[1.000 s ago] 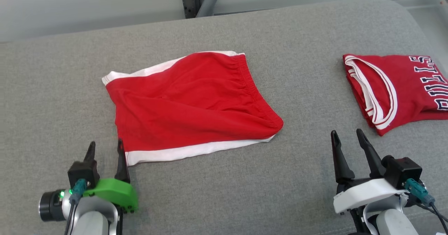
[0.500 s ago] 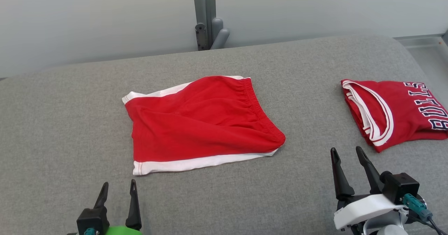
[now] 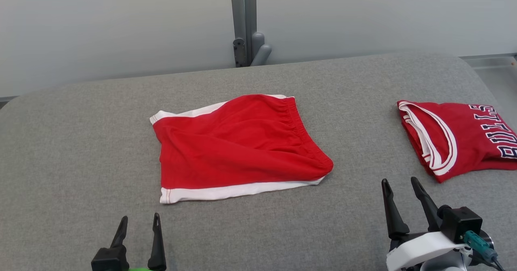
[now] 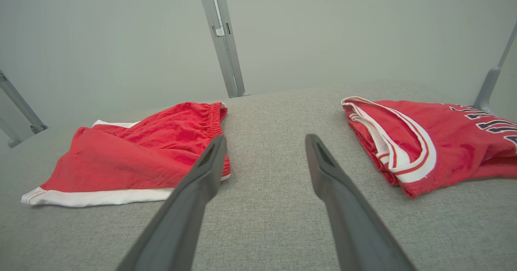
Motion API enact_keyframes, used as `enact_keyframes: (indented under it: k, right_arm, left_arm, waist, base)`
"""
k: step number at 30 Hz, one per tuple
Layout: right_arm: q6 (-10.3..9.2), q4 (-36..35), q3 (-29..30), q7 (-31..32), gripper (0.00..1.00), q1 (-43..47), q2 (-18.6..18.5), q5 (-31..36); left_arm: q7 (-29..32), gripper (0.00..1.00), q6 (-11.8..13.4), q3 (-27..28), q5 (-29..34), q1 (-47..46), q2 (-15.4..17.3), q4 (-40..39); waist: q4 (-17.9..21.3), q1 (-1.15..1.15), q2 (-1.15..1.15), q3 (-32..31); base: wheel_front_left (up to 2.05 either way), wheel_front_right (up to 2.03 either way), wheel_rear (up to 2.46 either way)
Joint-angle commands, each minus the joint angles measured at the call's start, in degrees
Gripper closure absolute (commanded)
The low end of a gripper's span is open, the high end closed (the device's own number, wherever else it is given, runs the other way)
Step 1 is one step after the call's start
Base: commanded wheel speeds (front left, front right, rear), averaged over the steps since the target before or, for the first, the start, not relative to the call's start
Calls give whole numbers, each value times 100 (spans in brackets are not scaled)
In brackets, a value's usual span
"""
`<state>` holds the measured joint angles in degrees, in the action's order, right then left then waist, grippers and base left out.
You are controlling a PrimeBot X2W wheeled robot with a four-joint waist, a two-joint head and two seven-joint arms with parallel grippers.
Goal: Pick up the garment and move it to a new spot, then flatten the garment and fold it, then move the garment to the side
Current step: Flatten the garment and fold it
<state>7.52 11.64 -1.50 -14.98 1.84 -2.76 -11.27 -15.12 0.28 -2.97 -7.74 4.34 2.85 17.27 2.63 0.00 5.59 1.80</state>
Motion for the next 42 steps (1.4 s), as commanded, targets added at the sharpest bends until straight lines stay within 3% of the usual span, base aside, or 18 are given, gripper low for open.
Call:
enact_keyframes:
  k: [1, 10, 16, 22, 42]
  right_arm:
    - [-8, -19, -7, -8, 0, 65, -14, 33]
    - [-8, 47, -109, -8, 0, -62, -14, 73]
    - [-8, 345, -397, -8, 0, -479, -153, 275]
    - [-8, 630, -584, -8, 0, -993, -351, 171]
    - [-8, 638, -693, -8, 0, -1227, -413, 29]
  left_arm:
    - [3, 0, 23, -11, -20, 77, 12, -5]
    - [3, 0, -273, -186, -304, -162, 12, 82]
    - [3, 0, -436, -405, -500, -652, 13, 423]
    - [2, 0, -493, -444, -658, -1204, 14, 812]
    - [2, 0, -565, -186, -885, -1651, 13, 1059]
  waist:
    - [-10, 0, -1, 9]
    - [-63, 0, -1, 279]
    - [-111, 0, -1, 915]
    - [-148, 0, -1, 1420]
    - [-37, 0, -1, 1758]
  base:
    - [0, 0, 0]
    - [0, 0, 0]
    - [0, 0, 0]
    - [0, 0, 0]
    - [0, 0, 0]
